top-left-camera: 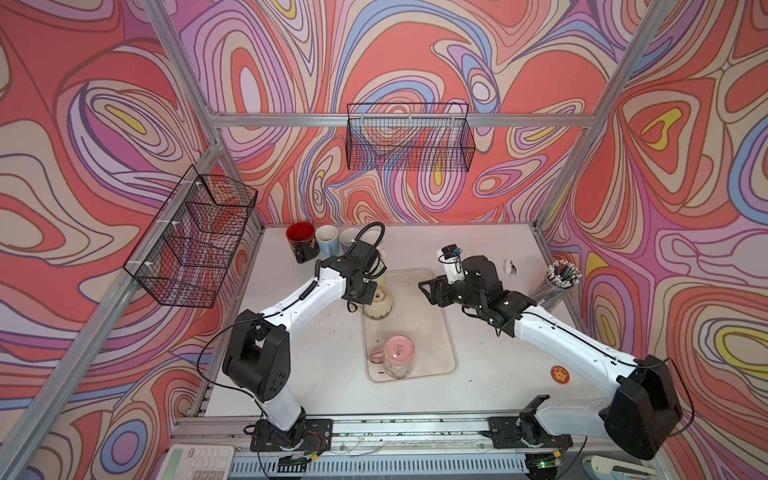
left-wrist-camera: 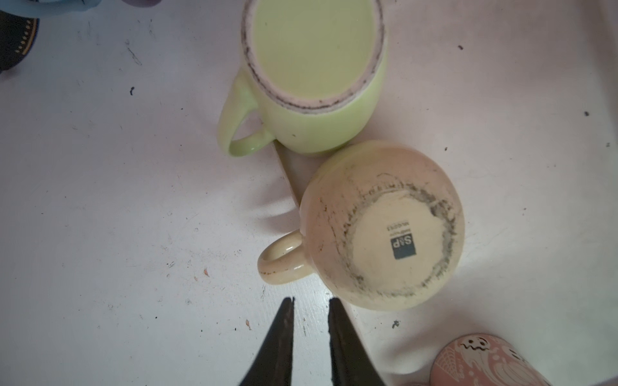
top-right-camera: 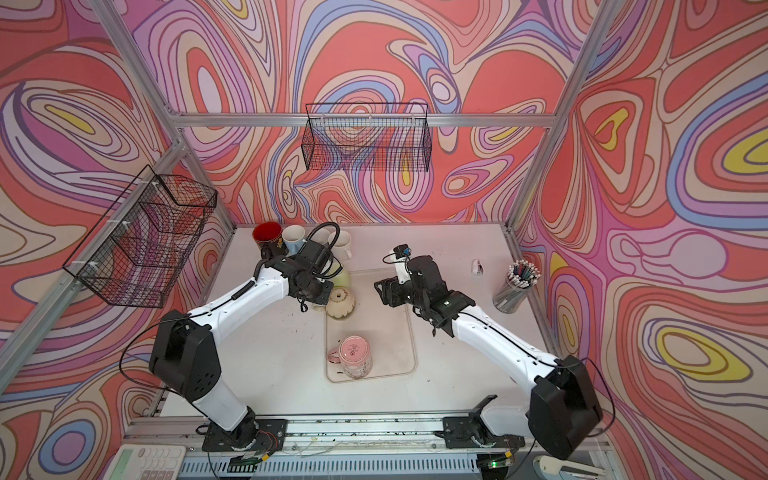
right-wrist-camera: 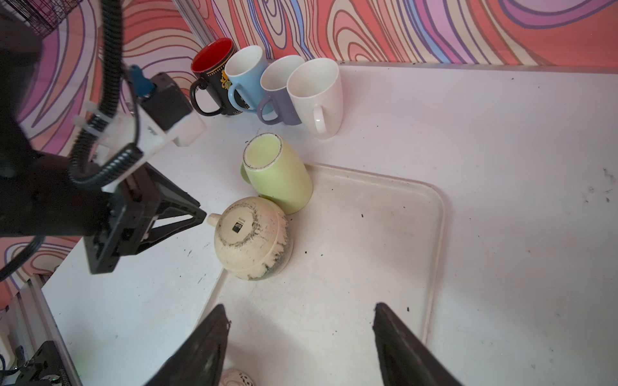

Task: Turn the mug right side up
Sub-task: 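Open and withdraw the right gripper while the left gripper moves toward the cream mug, then lower the left gripper over the upside-down cream mug's handle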

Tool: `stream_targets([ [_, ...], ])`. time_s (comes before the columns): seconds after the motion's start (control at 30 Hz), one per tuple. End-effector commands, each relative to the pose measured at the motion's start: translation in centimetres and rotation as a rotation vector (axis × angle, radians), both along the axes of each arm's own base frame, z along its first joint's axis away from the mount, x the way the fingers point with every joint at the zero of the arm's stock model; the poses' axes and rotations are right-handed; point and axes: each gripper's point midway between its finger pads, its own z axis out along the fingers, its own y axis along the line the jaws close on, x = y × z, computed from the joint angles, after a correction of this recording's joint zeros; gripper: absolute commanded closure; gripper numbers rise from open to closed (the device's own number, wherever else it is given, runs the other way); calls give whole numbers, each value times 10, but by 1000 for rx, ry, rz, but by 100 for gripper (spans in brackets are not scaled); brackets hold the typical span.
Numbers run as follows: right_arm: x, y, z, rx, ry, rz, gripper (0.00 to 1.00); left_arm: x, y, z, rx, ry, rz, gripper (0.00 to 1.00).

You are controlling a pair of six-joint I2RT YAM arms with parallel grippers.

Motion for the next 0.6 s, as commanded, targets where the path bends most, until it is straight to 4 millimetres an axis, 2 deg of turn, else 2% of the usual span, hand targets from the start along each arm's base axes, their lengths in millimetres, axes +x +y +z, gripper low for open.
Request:
stream_targets([
  [0.0,-8,-5,10,20,-27,-8,29,-1,-3,-2,-12,40,20,79],
  [0.2,-17,-4,18,53,-36,17,29,-2,-18,-9,-35,65,22,79],
  [0.37,-17,-4,13,57,-31,15,29,-7,-36,-17,-43,83,4,80],
  [0.57,-18,-6,16,60,-35,9,29,-16,-73,-22,-93,93,-46,79],
])
